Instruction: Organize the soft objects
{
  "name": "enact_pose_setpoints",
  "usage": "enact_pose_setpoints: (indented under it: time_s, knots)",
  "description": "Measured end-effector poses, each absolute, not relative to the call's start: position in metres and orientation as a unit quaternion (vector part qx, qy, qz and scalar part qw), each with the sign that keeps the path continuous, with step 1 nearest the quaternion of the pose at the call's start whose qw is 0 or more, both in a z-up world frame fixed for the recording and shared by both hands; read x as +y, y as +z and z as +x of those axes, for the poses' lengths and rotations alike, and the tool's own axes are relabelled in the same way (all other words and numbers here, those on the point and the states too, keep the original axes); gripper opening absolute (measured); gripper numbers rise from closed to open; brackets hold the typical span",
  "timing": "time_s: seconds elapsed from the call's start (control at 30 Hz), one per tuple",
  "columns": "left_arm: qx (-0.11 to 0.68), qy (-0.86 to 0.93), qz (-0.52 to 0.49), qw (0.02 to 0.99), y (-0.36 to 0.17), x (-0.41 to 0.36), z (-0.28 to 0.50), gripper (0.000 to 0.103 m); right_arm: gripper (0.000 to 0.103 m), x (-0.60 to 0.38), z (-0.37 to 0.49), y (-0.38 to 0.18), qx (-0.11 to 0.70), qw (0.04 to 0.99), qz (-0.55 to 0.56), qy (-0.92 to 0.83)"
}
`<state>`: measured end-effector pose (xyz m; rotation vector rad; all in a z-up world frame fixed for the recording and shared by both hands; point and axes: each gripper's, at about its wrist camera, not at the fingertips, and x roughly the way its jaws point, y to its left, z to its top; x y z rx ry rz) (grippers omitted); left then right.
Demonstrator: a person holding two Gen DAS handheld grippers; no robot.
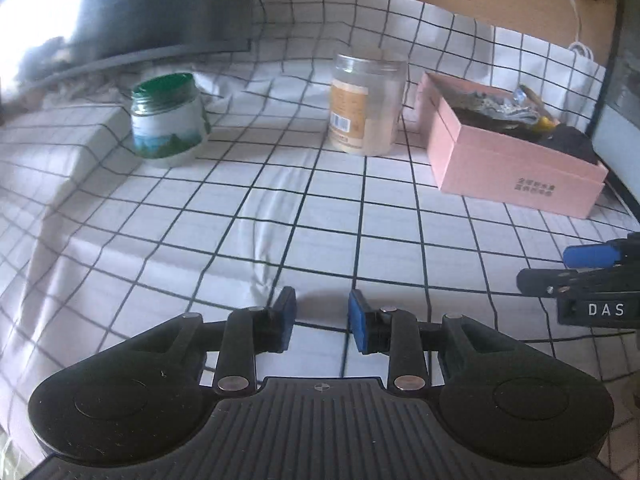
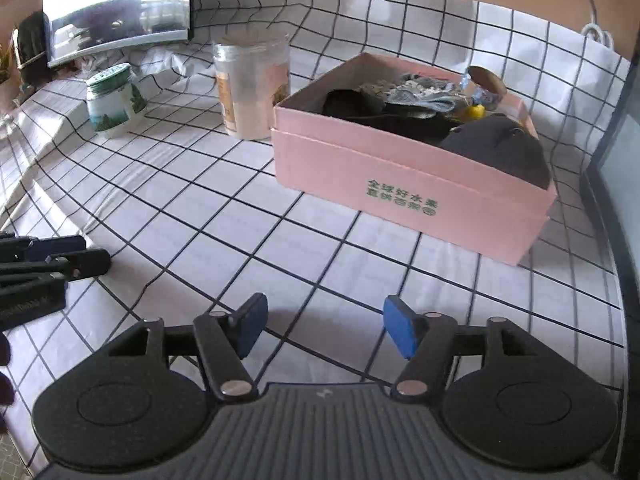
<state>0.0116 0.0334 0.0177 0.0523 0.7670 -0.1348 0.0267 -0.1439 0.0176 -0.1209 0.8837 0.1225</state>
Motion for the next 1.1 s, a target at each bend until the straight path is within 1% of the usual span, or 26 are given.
enact_pose_setpoints:
  time_s: [0.07,0.2,0.27,0.3,0.47,0.8,1.1]
  knots:
    - [0.362,-0.05,0.019,0.931,0.015,0.027,0.003,0.035,0.079,-0.149,0.027,0.014,0.421,0.904,-0.05,0.057]
    - [0.345,-0.034,0.018,0.938,0.011,0.013,0.001,0.037,0.091,-0.156,0.022,0.008,0.403,0.913,-0.044,0.041]
    - [0.334,-0.038,0.019,0.942,0.008,0.004,-0.001,0.037,0.101,-0.159,0.024,0.004,0.402,0.915,-0.038,0.025]
    - [0.328,-0.037,0.021,0.944,0.006,0.0,-0.003,0.037,0.103,-0.161,0.025,0.003,0.401,0.915,-0.035,0.02]
    - [0.311,-0.02,0.017,0.95,0.002,-0.009,-0.004,0.037,0.103,-0.165,0.023,0.001,0.386,0.921,-0.036,0.027]
    - [0.312,-0.026,0.018,0.95,0.002,-0.011,-0.001,0.037,0.103,-0.159,0.03,-0.004,0.358,0.932,-0.038,0.037]
    - [0.313,-0.03,0.022,0.949,0.003,-0.011,0.0,0.037,0.103,-0.159,0.03,-0.004,0.358,0.932,-0.038,0.036]
